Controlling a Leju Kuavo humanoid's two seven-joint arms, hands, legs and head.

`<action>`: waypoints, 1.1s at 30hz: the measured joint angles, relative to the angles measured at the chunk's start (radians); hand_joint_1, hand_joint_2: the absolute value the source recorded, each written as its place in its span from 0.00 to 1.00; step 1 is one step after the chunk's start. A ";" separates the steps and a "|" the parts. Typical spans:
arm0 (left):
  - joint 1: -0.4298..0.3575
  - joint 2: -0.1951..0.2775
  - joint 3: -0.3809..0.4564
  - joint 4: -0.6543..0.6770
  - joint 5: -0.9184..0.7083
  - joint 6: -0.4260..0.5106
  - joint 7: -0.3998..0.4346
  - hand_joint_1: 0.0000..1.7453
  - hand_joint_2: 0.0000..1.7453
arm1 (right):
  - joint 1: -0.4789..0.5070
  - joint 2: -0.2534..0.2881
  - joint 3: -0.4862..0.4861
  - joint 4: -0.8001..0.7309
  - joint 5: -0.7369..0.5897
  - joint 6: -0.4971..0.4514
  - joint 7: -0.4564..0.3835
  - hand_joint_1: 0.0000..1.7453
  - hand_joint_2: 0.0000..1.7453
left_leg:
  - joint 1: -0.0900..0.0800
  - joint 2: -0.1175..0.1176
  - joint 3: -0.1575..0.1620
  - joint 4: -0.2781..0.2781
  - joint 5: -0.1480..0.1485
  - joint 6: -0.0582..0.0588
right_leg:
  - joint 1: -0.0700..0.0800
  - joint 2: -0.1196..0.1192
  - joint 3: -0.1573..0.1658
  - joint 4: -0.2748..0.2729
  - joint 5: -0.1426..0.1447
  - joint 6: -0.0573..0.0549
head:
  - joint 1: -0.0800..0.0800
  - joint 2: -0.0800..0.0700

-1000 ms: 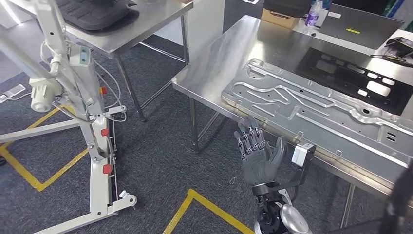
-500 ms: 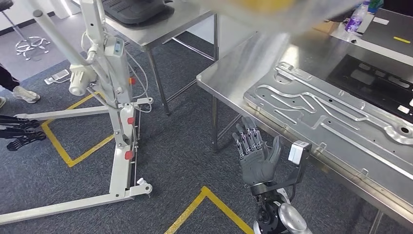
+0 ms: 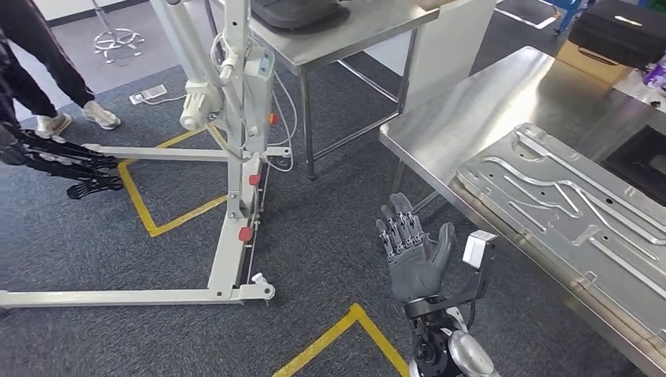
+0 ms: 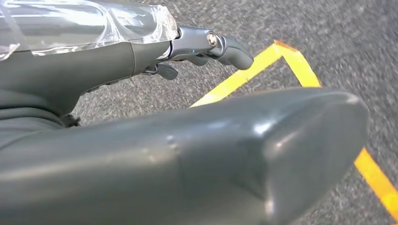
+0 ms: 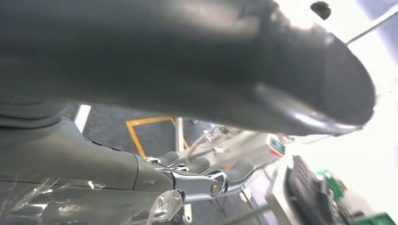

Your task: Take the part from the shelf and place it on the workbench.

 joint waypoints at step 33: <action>0.007 0.000 -0.017 0.000 0.018 0.000 -0.005 0.00 0.00 | 0.019 -0.013 -0.007 0.027 0.004 -0.008 0.000 0.00 0.00 | -0.004 -0.029 0.016 -0.005 -0.012 0.005 | -0.005 0.041 0.065 -0.169 0.085 0.002 | -0.002 0.000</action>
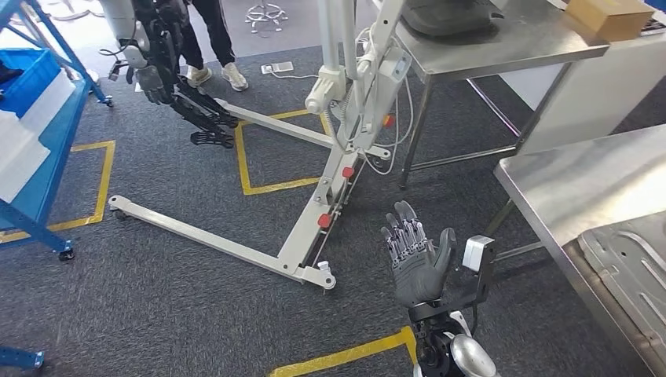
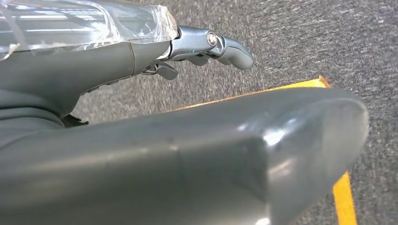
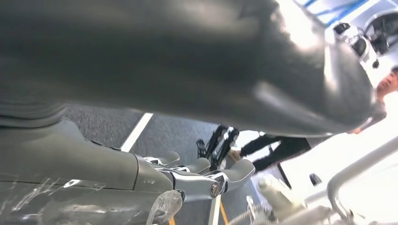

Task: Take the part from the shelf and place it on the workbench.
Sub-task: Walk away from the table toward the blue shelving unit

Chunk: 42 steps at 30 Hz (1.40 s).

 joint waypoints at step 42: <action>0.004 0.001 -0.001 0.000 0.002 -0.002 -0.009 0.00 0.00 | 0.002 0.002 0.003 0.022 0.011 0.007 0.002 0.00 0.00 | 0.003 0.079 -0.188 0.322 -0.122 -0.047 | 0.015 -0.075 0.061 -0.105 0.016 -0.049 | -0.007 0.000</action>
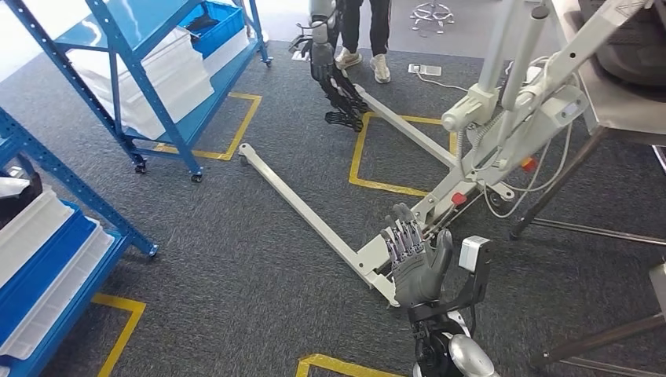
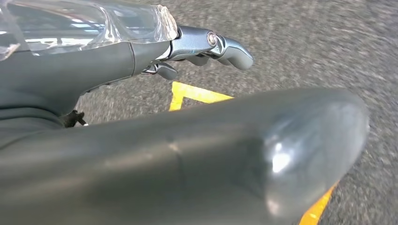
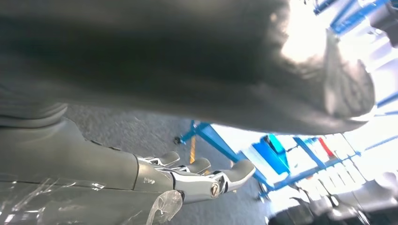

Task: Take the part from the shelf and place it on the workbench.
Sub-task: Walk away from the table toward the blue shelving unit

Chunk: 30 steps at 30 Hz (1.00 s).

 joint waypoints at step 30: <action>-0.014 0.000 -0.007 0.000 -0.016 -0.018 0.014 0.00 0.00 | -0.021 -0.017 0.027 0.114 0.095 0.164 0.114 0.00 0.00 | -0.002 -0.001 0.026 -0.017 -0.021 -0.003 | -0.006 0.010 -0.027 0.007 0.019 -0.006 | -0.002 0.000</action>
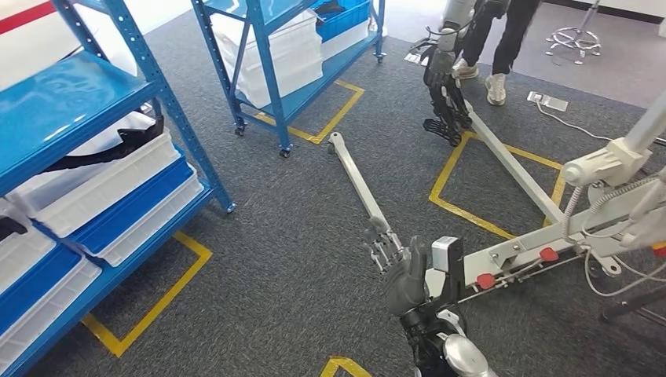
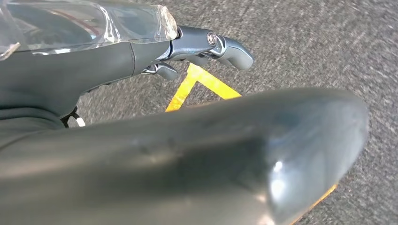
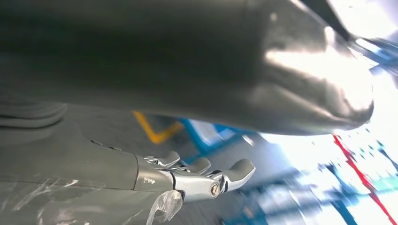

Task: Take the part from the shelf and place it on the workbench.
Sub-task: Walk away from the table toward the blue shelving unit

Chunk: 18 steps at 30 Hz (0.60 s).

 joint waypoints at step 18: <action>-0.020 -0.002 -0.037 0.000 -0.032 -0.017 0.026 0.00 0.00 | -0.041 -0.031 0.094 0.455 0.197 0.018 0.118 0.00 0.00 | 0.002 -0.059 0.168 -0.322 0.150 0.047 | -0.003 0.028 -0.124 0.248 -0.088 0.052 | 0.006 0.000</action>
